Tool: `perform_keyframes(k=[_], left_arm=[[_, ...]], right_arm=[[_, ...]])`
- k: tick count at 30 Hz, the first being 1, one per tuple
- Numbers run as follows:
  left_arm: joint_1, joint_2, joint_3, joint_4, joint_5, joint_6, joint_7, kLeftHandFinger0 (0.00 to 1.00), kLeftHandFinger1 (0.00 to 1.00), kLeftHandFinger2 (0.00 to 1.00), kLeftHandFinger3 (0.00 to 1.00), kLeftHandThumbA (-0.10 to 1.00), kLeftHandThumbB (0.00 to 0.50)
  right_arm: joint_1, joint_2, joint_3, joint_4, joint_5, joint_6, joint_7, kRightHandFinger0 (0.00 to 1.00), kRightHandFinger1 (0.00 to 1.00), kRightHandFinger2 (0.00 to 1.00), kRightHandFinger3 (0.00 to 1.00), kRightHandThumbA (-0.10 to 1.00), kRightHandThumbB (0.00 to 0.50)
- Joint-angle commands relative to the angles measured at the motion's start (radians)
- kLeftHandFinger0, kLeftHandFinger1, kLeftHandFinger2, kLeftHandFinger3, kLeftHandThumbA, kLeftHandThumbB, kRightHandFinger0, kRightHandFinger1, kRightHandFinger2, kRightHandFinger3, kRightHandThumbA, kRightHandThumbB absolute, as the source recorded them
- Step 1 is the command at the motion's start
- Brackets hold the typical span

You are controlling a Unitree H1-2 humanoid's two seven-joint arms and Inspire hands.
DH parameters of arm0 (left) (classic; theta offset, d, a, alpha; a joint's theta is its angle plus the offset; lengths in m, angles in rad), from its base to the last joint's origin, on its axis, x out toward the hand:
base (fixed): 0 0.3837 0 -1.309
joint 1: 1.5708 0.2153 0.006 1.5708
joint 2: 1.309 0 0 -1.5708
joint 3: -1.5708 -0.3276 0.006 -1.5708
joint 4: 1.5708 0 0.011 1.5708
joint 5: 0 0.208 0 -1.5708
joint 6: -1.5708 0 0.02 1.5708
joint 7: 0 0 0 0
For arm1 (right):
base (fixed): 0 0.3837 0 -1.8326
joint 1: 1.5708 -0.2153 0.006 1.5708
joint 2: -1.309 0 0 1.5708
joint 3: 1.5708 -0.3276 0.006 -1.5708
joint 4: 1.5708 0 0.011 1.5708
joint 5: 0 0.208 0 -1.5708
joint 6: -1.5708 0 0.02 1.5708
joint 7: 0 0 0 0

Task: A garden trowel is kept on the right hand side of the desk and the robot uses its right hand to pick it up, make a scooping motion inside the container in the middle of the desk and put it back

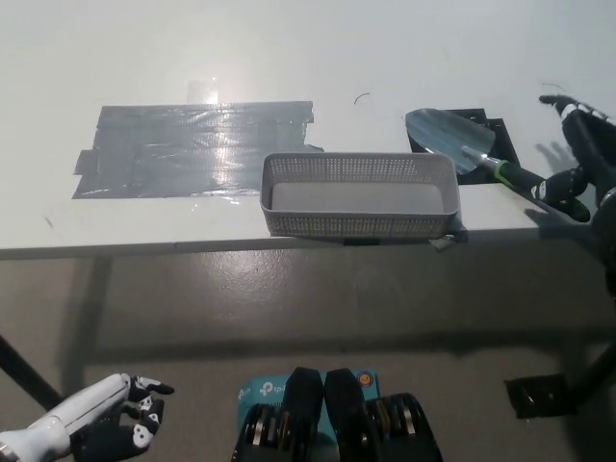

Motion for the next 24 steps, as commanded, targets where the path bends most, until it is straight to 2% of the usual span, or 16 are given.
perform_keyframes(k=[1, 4, 6, 9, 14, 15, 19, 21, 24], left_arm=[[-0.022, 0.009, 0.023, -0.019, 0.013, 0.013, -0.028, 0.86, 0.85, 0.88, 1.0, 1.0, 0.182], [-0.031, 0.011, 0.017, -0.024, 0.024, 0.013, -0.03, 0.82, 0.82, 0.87, 1.0, 1.0, 0.187], [-0.029, 0.009, 0.022, -0.026, 0.021, 0.013, -0.034, 0.78, 0.81, 0.86, 1.0, 1.0, 0.17], [-0.026, 0.009, 0.023, -0.032, 0.024, 0.013, -0.04, 0.81, 0.83, 0.87, 1.0, 1.0, 0.179], [-0.025, 0.002, 0.018, -0.028, 0.034, 0.013, -0.04, 0.8, 0.82, 0.84, 1.0, 1.0, 0.193], [-0.025, -0.002, 0.023, -0.027, 0.031, 0.013, -0.043, 0.77, 0.8, 0.84, 1.0, 1.0, 0.19], [-0.026, -0.012, 0.028, -0.031, 0.037, 0.013, -0.054, 0.76, 0.78, 0.83, 1.0, 1.0, 0.19], [-0.025, -0.016, 0.027, -0.033, 0.044, 0.013, -0.055, 0.67, 0.74, 0.83, 1.0, 1.0, 0.201], [-0.028, -0.019, 0.035, -0.038, 0.052, 0.013, -0.069, 0.67, 0.74, 0.83, 1.0, 1.0, 0.185]], right_arm=[[-0.053, 0.009, -0.005, 0.022, 0.024, -0.04, -0.035, 1.0, 1.0, 1.0, 1.0, 1.0, 0.5], [-0.056, 0.011, -0.001, 0.07, 0.026, -0.047, -0.038, 1.0, 1.0, 1.0, 1.0, 1.0, 0.5], [-0.078, 0.012, -0.005, 0.173, 0.033, -0.062, -0.057, 1.0, 1.0, 1.0, 1.0, 1.0, 0.5], [-0.092, 0.015, -0.017, 0.236, 0.048, -0.071, -0.081, 1.0, 1.0, 1.0, 1.0, 0.97, 0.5], [-0.13, 0.016, -0.029, 0.36, 0.067, -0.084, -0.119, 1.0, 1.0, 1.0, 1.0, 0.87, 0.499], [-0.144, 0.019, -0.024, 0.394, 0.064, -0.086, -0.127, 1.0, 1.0, 1.0, 1.0, 0.87, 0.5], [-0.172, 0.024, -0.016, 0.466, 0.07, -0.079, -0.133, 1.0, 1.0, 1.0, 1.0, 0.85, 0.496], [-0.175, 0.021, -0.017, 0.468, 0.073, -0.069, -0.129, 1.0, 1.0, 1.0, 1.0, 0.82, 0.496], [-0.198, 0.025, -0.011, 0.514, 0.077, -0.089, -0.139, 1.0, 1.0, 1.0, 1.0, 0.8, 0.483]])
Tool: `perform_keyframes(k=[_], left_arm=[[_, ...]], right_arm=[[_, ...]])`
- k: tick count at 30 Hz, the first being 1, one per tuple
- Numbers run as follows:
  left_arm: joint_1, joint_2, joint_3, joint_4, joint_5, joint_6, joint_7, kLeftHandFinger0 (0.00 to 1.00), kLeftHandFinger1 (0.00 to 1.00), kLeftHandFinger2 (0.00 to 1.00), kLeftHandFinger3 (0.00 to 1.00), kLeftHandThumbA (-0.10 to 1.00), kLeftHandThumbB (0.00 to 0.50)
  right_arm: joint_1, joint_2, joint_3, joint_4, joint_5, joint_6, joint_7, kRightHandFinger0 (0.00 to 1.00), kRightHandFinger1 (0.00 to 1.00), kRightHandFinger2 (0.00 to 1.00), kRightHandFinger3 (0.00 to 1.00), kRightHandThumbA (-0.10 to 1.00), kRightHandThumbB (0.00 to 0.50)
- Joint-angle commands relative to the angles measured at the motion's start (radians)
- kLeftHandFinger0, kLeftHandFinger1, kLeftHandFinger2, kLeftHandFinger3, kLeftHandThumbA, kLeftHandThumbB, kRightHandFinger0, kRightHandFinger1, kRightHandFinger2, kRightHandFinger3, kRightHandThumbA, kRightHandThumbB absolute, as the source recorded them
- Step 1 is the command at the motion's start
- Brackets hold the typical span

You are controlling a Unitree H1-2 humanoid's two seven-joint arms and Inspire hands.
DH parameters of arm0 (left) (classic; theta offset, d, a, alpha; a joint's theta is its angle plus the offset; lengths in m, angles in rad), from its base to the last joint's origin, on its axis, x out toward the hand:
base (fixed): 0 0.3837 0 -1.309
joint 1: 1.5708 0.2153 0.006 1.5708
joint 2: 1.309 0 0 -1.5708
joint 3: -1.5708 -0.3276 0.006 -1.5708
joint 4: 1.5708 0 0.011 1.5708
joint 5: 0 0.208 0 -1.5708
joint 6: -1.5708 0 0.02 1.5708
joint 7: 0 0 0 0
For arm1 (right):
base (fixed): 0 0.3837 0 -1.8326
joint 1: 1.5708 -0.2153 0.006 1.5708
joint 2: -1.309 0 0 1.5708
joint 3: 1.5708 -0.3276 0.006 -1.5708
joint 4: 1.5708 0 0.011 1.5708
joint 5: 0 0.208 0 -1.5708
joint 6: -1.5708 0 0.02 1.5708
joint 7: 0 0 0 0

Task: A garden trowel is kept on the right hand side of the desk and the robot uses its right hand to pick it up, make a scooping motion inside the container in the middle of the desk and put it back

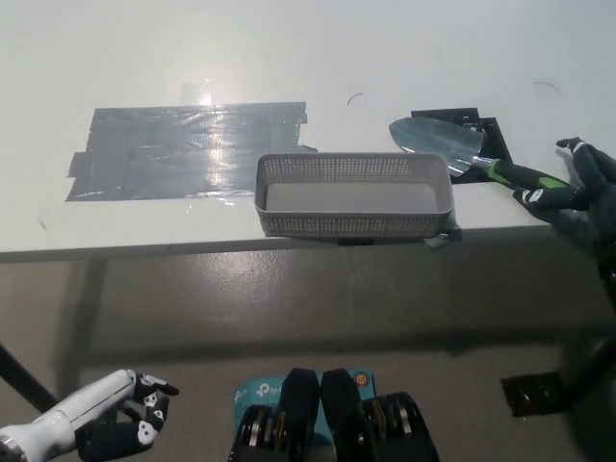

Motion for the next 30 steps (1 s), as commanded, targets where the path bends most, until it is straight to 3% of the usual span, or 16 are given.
perform_keyframes(k=[1, 3, 7, 9, 10, 11, 14, 15, 16, 21, 23, 26, 30], left_arm=[[-0.016, 0.0, 0.026, -0.027, 0.022, 0.013, -0.032, 0.71, 0.77, 0.85, 1.0, 1.0, 0.165], [-0.027, 0.002, 0.018, -0.026, 0.019, 0.013, -0.033, 0.75, 0.77, 0.85, 1.0, 1.0, 0.139], [-0.043, -0.001, 0.012, -0.026, 0.038, 0.013, -0.04, 0.72, 0.74, 0.83, 1.0, 1.0, 0.175], [-0.054, -0.013, 0.021, -0.022, 0.038, 0.013, -0.054, 0.7, 0.74, 0.82, 1.0, 1.0, 0.198], [-0.063, -0.015, 0.019, -0.02, 0.042, 0.013, -0.059, 0.7, 0.74, 0.82, 1.0, 1.0, 0.199], [-0.068, -0.015, 0.018, -0.02, 0.044, 0.013, -0.06, 0.78, 0.77, 0.82, 1.0, 1.0, 0.207], [-0.074, -0.015, 0.022, -0.02, 0.046, 0.013, -0.071, 0.8, 0.78, 0.83, 1.0, 1.0, 0.219], [-0.082, -0.014, 0.022, -0.019, 0.049, 0.013, -0.075, 0.8, 0.78, 0.83, 1.0, 1.0, 0.219], [-0.087, -0.019, 0.027, -0.017, 0.044, 0.013, -0.083, 0.8, 0.79, 0.85, 1.0, 1.0, 0.228], [-0.097, -0.028, 0.043, -0.022, 0.049, 0.013, -0.11, 0.84, 0.8, 0.87, 1.0, 1.0, 0.219], [-0.098, -0.033, 0.057, -0.019, 0.052, 0.013, -0.122, 0.87, 0.81, 0.87, 1.0, 1.0, 0.228], [-0.102, -0.042, 0.073, -0.019, 0.052, 0.013, -0.136, 0.86, 0.8, 0.86, 1.0, 1.0, 0.222], [-0.108, -0.043, 0.07, -0.029, 0.064, 0.013, -0.142, 0.89, 0.8, 0.82, 1.0, 1.0, 0.249]], right_arm=[[-0.084, 0.003, 0.01, 0.046, 0.019, -0.038, -0.048, 1.0, 1.0, 1.0, 1.0, 0.79, 0.487], [-0.096, 0.01, 0.023, 0.035, 0.019, -0.055, -0.034, 1.0, 1.0, 1.0, 1.0, 0.79, 0.485], [-0.111, 0.02, 0.077, 0.011, -0.003, -0.066, -0.001, 1.0, 1.0, 1.0, 1.0, 0.79, 0.484], [-0.124, 0.029, 0.163, 0.013, -0.051, -0.11, 0.025, 1.0, 1.0, 1.0, 1.0, 0.69, 0.435], [-0.125, 0.023, 0.168, 0.011, -0.044, -0.109, 0.023, 1.0, 1.0, 1.0, 1.0, 0.69, 0.434], [-0.124, 0.017, 0.193, -0.013, -0.053, -0.102, 0.046, 1.0, 1.0, 1.0, 1.0, 0.65, 0.416], [-0.157, -0.016, 0.296, -0.014, -0.101, -0.115, 0.126, 1.0, 1.0, 1.0, 1.0, 0.51, 0.351], [-0.161, -0.021, 0.302, -0.012, -0.097, -0.116, 0.126, 1.0, 1.0, 1.0, 1.0, 0.5, 0.353], [-0.178, -0.037, 0.322, -0.003, -0.103, -0.123, 0.144, 1.0, 1.0, 1.0, 1.0, 0.46, 0.307], [-0.245, -0.077, 0.439, 0.068, -0.173, -0.116, 0.207, 1.0, 1.0, 1.0, 1.0, 0.48, 0.257], [-0.261, -0.086, 0.459, 0.104, -0.17, -0.104, 0.233, 1.0, 1.0, 1.0, 1.0, 0.37, 0.266], [-0.285, -0.091, 0.507, 0.156, -0.189, -0.078, 0.287, 1.0, 1.0, 1.0, 1.0, 0.37, 0.262], [-0.28, -0.115, 0.542, 0.166, -0.202, -0.032, 0.362, 1.0, 1.0, 1.0, 1.0, 0.39, 0.303]])
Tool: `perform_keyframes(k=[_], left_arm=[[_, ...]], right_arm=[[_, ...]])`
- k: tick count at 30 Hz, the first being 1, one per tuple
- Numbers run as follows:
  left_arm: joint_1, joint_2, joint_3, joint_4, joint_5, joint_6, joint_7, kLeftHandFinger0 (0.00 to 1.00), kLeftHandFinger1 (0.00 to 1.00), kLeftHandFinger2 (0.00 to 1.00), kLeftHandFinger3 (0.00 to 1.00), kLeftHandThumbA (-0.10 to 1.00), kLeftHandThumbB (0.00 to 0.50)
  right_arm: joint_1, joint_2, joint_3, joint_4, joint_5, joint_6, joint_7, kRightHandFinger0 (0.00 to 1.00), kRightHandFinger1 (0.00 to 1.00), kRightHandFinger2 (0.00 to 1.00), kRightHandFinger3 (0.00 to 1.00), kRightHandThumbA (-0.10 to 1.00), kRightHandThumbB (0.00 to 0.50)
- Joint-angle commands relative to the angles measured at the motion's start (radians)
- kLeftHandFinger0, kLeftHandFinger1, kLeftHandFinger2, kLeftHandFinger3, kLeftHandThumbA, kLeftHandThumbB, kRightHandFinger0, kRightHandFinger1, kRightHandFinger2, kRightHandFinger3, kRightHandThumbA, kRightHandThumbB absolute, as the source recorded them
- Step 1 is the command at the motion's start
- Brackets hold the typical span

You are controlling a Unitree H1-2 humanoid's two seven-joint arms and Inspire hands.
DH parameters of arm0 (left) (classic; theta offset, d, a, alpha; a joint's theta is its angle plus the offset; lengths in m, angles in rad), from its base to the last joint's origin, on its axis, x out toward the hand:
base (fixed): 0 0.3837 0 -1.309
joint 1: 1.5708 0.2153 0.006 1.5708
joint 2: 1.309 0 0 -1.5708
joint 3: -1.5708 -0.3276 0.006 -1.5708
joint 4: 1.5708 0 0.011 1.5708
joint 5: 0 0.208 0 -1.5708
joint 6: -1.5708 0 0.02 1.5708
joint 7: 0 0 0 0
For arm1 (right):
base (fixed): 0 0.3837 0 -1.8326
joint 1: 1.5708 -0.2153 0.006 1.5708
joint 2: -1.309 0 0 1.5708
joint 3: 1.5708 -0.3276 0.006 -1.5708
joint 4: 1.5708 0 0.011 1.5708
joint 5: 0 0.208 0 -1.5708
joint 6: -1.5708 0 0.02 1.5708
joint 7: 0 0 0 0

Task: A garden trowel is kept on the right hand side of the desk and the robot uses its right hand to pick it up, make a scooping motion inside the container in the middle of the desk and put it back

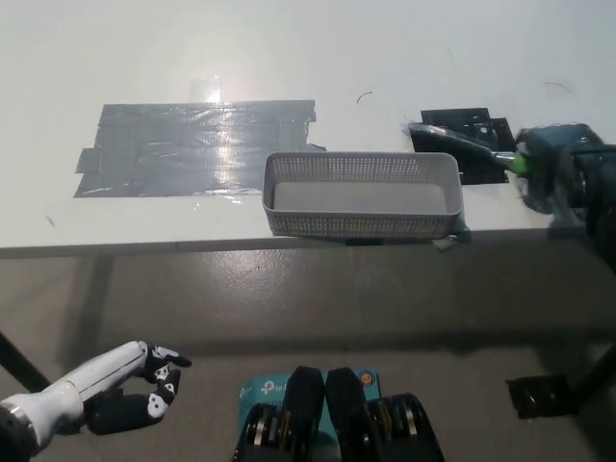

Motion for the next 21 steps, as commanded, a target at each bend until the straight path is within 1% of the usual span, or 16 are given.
perform_keyframes(k=[1, 2, 3, 4, 5, 7, 11, 12, 13, 14, 16, 17, 18, 19, 20, 21], left_arm=[[-0.026, 0.0, 0.028, -0.022, 0.015, 0.013, -0.039, 0.91, 0.81, 0.82, 1.0, 1.0, 0.251], [-0.027, -0.007, 0.032, -0.023, 0.014, 0.013, -0.049, 0.97, 0.82, 0.82, 1.0, 1.0, 0.267], [-0.027, -0.009, 0.033, -0.022, 0.013, 0.013, -0.052, 0.98, 0.83, 0.82, 1.0, 1.0, 0.273], [-0.029, -0.007, 0.029, -0.024, 0.015, 0.013, -0.057, 0.98, 0.82, 0.82, 1.0, 1.0, 0.27], [-0.029, -0.008, 0.031, -0.024, 0.014, 0.013, -0.059, 0.98, 0.82, 0.82, 1.0, 1.0, 0.279], [-0.029, -0.014, 0.038, -0.024, 0.012, 0.013, -0.067, 0.96, 0.81, 0.83, 1.0, 1.0, 0.276], [-0.034, -0.032, 0.054, -0.021, 0.017, 0.013, -0.086, 0.95, 0.81, 0.84, 1.0, 1.0, 0.274], [-0.035, -0.026, 0.047, -0.024, 0.012, 0.013, -0.084, 0.94, 0.8, 0.83, 1.0, 1.0, 0.261], [-0.035, -0.028, 0.048, -0.025, 0.013, 0.013, -0.088, 0.95, 0.8, 0.84, 1.0, 1.0, 0.258], [-0.036, -0.025, 0.045, -0.024, 0.015, 0.013, -0.088, 0.94, 0.8, 0.84, 1.0, 1.0, 0.264], [-0.038, -0.026, 0.047, -0.026, 0.019, 0.013, -0.089, 0.94, 0.8, 0.85, 1.0, 1.0, 0.266], [-0.04, -0.025, 0.047, -0.026, 0.016, 0.013, -0.09, 0.94, 0.81, 0.86, 1.0, 1.0, 0.265], [-0.04, -0.026, 0.048, -0.026, 0.015, 0.013, -0.09, 0.95, 0.81, 0.86, 1.0, 1.0, 0.271], [-0.042, -0.025, 0.051, -0.026, 0.012, 0.013, -0.096, 0.95, 0.81, 0.86, 1.0, 1.0, 0.253], [-0.043, -0.025, 0.051, -0.027, 0.01, 0.013, -0.097, 0.95, 0.81, 0.87, 1.0, 1.0, 0.258], [-0.046, -0.025, 0.048, -0.027, 0.006, 0.013, -0.099, 0.95, 0.82, 0.87, 1.0, 1.0, 0.26]], right_arm=[[-0.05, -0.047, 0.025, 0.014, -0.056, 0.041, 0.1, 1.0, 1.0, 1.0, 1.0, 0.39, 0.293], [-0.045, -0.041, 0.028, 0.039, -0.058, 0.038, 0.078, 1.0, 1.0, 1.0, 1.0, 0.42, 0.293], [-0.043, -0.04, 0.03, 0.037, -0.06, 0.043, 0.082, 1.0, 1.0, 1.0, 1.0, 0.42, 0.294], [-0.046, -0.029, 0.035, 0.049, -0.065, 0.057, 0.092, 1.0, 1.0, 1.0, 1.0, 0.43, 0.289], [-0.046, -0.025, 0.036, 0.05, -0.064, 0.06, 0.095, 1.0, 1.0, 1.0, 1.0, 0.45, 0.284], [-0.035, -0.02, 0.018, 0.035, -0.047, 0.075, 0.094, 1.0, 1.0, 1.0, 1.0, 0.44, 0.283], [-0.03, -0.009, 0.001, 0.033, -0.032, 0.069, 0.095, 1.0, 1.0, 1.0, 1.0, 0.43, 0.298], [-0.024, 0.006, 0.016, 0.027, -0.045, 0.078, 0.11, 1.0, 1.0, 1.0, 1.0, 0.53, 0.314], [-0.022, 0.011, 0.018, 0.028, -0.041, 0.061, 0.112, 1.0, 1.0, 1.0, 1.0, 0.52, 0.311], [-0.012, 0.018, 0.007, 0.013, -0.029, 0.062, 0.11, 1.0, 1.0, 1.0, 1.0, 0.48, 0.318], [-0.009, 0.027, 0.005, 0.004, -0.027, 0.054, 0.103, 1.0, 1.0, 1.0, 1.0, 0.48, 0.315], [-0.017, 0.034, 0.019, 0.015, -0.036, 0.032, 0.106, 1.0, 1.0, 1.0, 1.0, 0.51, 0.296], [-0.016, 0.036, 0.014, 0.0, -0.032, 0.031, 0.106, 1.0, 1.0, 1.0, 1.0, 0.49, 0.278], [-0.018, 0.041, 0.006, 0.001, -0.027, 0.031, 0.1, 0.99, 1.0, 1.0, 1.0, 0.47, 0.276], [-0.018, 0.041, 0.007, -0.003, -0.032, 0.025, 0.09, 0.81, 1.0, 1.0, 1.0, 0.46, 0.275], [-0.013, 0.036, 0.001, -0.018, -0.029, 0.019, 0.083, 0.64, 1.0, 1.0, 1.0, 0.43, 0.26]])
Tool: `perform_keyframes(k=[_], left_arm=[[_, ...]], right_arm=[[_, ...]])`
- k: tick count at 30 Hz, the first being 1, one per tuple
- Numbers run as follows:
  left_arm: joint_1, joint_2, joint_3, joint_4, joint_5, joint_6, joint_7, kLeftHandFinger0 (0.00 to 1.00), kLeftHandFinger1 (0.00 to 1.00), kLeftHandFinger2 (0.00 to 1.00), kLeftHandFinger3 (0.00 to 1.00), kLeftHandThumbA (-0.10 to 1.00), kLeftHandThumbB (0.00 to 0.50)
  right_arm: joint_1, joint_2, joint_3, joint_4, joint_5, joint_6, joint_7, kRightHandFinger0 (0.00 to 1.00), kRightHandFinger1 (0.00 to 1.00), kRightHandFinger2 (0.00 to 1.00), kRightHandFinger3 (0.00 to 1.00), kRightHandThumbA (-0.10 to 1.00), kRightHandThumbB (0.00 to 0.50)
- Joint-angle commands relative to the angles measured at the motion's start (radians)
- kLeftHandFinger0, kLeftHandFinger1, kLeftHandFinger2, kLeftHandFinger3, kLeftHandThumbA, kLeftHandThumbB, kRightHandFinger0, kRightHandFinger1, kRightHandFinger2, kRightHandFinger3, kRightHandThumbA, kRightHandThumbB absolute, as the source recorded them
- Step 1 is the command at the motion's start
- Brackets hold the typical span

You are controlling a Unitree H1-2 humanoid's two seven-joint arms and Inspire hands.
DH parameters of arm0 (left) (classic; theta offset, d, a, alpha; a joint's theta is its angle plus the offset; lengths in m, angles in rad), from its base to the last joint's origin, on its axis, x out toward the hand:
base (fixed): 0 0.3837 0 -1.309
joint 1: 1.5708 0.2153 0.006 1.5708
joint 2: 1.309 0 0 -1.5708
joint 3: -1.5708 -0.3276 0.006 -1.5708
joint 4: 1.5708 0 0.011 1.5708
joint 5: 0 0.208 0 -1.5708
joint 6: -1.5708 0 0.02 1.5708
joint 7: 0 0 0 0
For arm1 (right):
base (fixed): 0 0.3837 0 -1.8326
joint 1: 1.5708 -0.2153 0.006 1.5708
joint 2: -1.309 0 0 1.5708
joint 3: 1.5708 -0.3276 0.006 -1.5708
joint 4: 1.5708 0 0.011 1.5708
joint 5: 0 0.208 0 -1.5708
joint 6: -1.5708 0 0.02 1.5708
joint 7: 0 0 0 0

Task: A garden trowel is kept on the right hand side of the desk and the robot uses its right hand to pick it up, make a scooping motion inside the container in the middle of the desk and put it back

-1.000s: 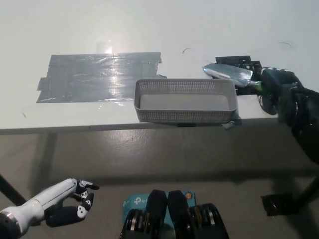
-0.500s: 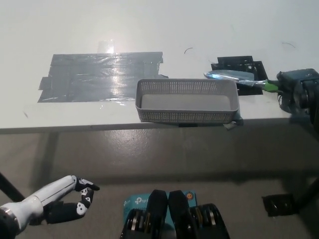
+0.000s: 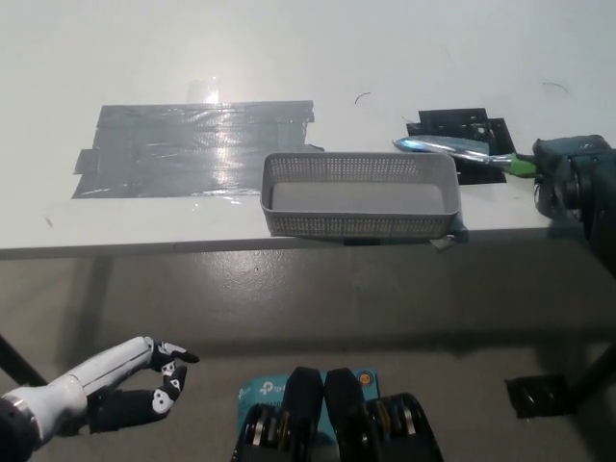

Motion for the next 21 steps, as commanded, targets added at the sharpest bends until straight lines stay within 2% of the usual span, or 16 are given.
perform_keyframes(k=[1, 2, 3, 4, 5, 7, 8, 9, 10, 11, 12, 13, 15, 19, 20, 21], left_arm=[[-0.026, 0.008, 0.015, -0.027, -0.004, 0.013, -0.025, 0.95, 0.81, 0.87, 1.0, 1.0, 0.258], [-0.026, 0.006, 0.017, -0.029, -0.002, 0.013, -0.026, 0.95, 0.81, 0.87, 1.0, 1.0, 0.263], [-0.026, 0.004, 0.018, -0.031, 0.007, 0.013, -0.028, 0.95, 0.81, 0.87, 1.0, 1.0, 0.252], [-0.026, 0.003, 0.019, -0.034, 0.009, 0.013, -0.03, 0.95, 0.82, 0.87, 1.0, 1.0, 0.249], [-0.026, 0.003, 0.021, -0.036, 0.017, 0.013, -0.038, 0.96, 0.83, 0.88, 1.0, 1.0, 0.239], [-0.022, 0.002, 0.025, -0.039, 0.013, 0.013, -0.044, 0.96, 0.83, 0.88, 1.0, 1.0, 0.241], [-0.017, 0.001, 0.029, -0.042, 0.015, 0.013, -0.048, 0.96, 0.83, 0.88, 1.0, 1.0, 0.241], [-0.018, 0.006, 0.02, -0.04, 0.015, 0.013, -0.044, 0.96, 0.83, 0.88, 1.0, 1.0, 0.253], [-0.019, 0.006, 0.02, -0.041, 0.017, 0.013, -0.046, 0.96, 0.83, 0.88, 1.0, 1.0, 0.25], [-0.004, 0.005, 0.022, -0.049, 0.019, 0.013, -0.047, 0.95, 0.83, 0.88, 1.0, 1.0, 0.249], [0.002, 0.002, 0.024, -0.051, 0.022, 0.013, -0.049, 0.96, 0.84, 0.88, 1.0, 1.0, 0.248], [0.002, 0.001, 0.025, -0.051, 0.023, 0.013, -0.049, 0.95, 0.84, 0.88, 1.0, 1.0, 0.244], [0.015, -0.001, 0.033, -0.055, 0.02, 0.013, -0.063, 0.97, 0.86, 0.91, 1.0, 1.0, 0.276], [0.015, 0.0, 0.03, -0.057, 0.027, 0.013, -0.064, 0.97, 0.85, 0.91, 1.0, 1.0, 0.292], [0.036, 0.007, 0.036, -0.07, 0.023, 0.013, -0.062, 0.97, 0.85, 0.92, 1.0, 1.0, 0.284], [0.035, 0.009, 0.033, -0.068, 0.026, 0.013, -0.062, 0.97, 0.85, 0.92, 1.0, 1.0, 0.294]], right_arm=[[-0.01, 0.006, -0.014, -0.036, 0.002, -0.025, 0.024, 0.61, 0.97, 1.0, 1.0, 0.4, 0.229], [-0.008, 0.004, -0.012, -0.039, -0.002, -0.045, 0.007, 0.42, 0.62, 1.0, 1.0, 0.25, 0.135], [0.0, -0.003, -0.008, -0.051, -0.013, -0.073, -0.025, 0.29, 0.42, 0.73, 1.0, 0.15, 0.029], [0.004, -0.006, -0.006, -0.056, -0.018, -0.082, -0.038, 0.25, 0.38, 0.68, 1.0, 0.14, 0.002], [0.009, -0.007, 0.001, -0.054, -0.03, -0.094, -0.062, 0.21, 0.37, 0.62, 1.0, 0.07, 0.0], [0.017, -0.012, 0.021, -0.051, -0.053, -0.135, -0.103, 0.15, 0.37, 0.6, 1.0, -0.07, 0.0], [0.022, -0.011, 0.024, -0.052, -0.057, -0.146, -0.114, 0.15, 0.42, 0.62, 1.0, -0.1, 0.0], [0.024, -0.01, 0.055, -0.022, -0.094, -0.195, -0.193, 0.01, 0.26, 0.37, 0.75, -0.1, 0.145], [0.026, -0.009, 0.056, -0.019, -0.097, -0.2, -0.211, 0.0, 0.27, 0.38, 0.54, -0.1, 0.068], [0.04, -0.006, 0.057, -0.022, -0.099, -0.202, -0.234, 0.0, 0.27, 0.39, 0.5, -0.1, 0.044], [0.049, -0.007, 0.06, -0.032, -0.103, -0.207, -0.246, 0.0, 0.28, 0.44, 0.56, -0.1, 0.0], [0.05, -0.006, 0.06, -0.03, -0.103, -0.211, -0.253, 0.0, 0.28, 0.46, 0.49, -0.1, 0.0], [0.079, -0.016, 0.079, -0.066, -0.134, -0.279, -0.378, 0.0, 0.18, 0.43, 0.23, -0.1, 0.0], [0.1, -0.01, 0.049, -0.071, -0.11, -0.32, -0.45, 0.0, 0.19, 0.48, 0.08, -0.06, 0.0], [0.118, 0.001, 0.04, -0.081, -0.104, -0.321, -0.472, 0.0, 0.24, 0.54, 0.12, -0.08, 0.0], [0.125, 0.007, 0.035, -0.073, -0.104, -0.326, -0.502, 0.0, 0.26, 0.56, 0.11, -0.1, 0.0]])
